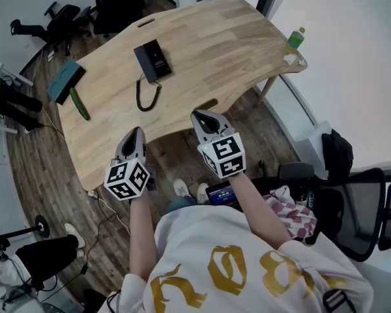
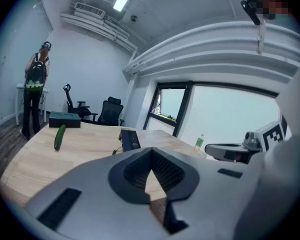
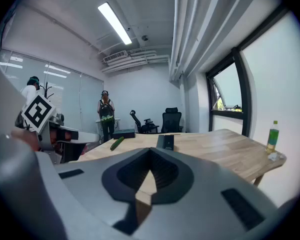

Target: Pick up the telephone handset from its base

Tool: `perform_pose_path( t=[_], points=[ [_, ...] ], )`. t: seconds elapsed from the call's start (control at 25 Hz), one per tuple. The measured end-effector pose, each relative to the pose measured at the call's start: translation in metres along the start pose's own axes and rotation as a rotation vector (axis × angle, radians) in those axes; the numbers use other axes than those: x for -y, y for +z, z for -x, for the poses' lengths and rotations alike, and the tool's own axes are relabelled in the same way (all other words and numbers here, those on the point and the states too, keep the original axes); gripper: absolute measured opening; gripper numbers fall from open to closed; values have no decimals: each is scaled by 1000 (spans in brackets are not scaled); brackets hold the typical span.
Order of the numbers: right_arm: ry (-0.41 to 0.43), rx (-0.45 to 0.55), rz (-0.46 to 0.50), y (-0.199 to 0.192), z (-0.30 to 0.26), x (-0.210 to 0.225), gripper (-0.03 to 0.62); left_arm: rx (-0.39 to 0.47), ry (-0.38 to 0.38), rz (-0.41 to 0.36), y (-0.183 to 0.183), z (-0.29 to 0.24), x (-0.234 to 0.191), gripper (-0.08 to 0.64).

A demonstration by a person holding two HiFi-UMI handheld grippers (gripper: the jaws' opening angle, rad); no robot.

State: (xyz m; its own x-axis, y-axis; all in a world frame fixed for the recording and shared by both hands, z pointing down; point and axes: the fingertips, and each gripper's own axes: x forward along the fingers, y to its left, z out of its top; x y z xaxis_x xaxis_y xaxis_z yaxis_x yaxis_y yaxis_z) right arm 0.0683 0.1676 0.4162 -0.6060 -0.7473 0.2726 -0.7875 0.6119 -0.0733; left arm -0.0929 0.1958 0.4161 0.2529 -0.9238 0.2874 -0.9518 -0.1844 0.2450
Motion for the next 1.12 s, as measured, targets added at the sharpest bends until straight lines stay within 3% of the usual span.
perform_pose_path(
  t=[0.36,0.6,0.88,1.12],
  points=[
    [-11,8,-11,1,1,10,5,17,5,-12,7,-3,2,6],
    [-25,16,1,5,-10,18,5,97,-51,144,20,-11,-7,6],
    [-38,0,11,11,-51,46,5,101,-1,106,41,-50,-46,6],
    [-63,-33,11,20,-106,82,5,69,4,112,50,-120,-75,6]
  ],
)
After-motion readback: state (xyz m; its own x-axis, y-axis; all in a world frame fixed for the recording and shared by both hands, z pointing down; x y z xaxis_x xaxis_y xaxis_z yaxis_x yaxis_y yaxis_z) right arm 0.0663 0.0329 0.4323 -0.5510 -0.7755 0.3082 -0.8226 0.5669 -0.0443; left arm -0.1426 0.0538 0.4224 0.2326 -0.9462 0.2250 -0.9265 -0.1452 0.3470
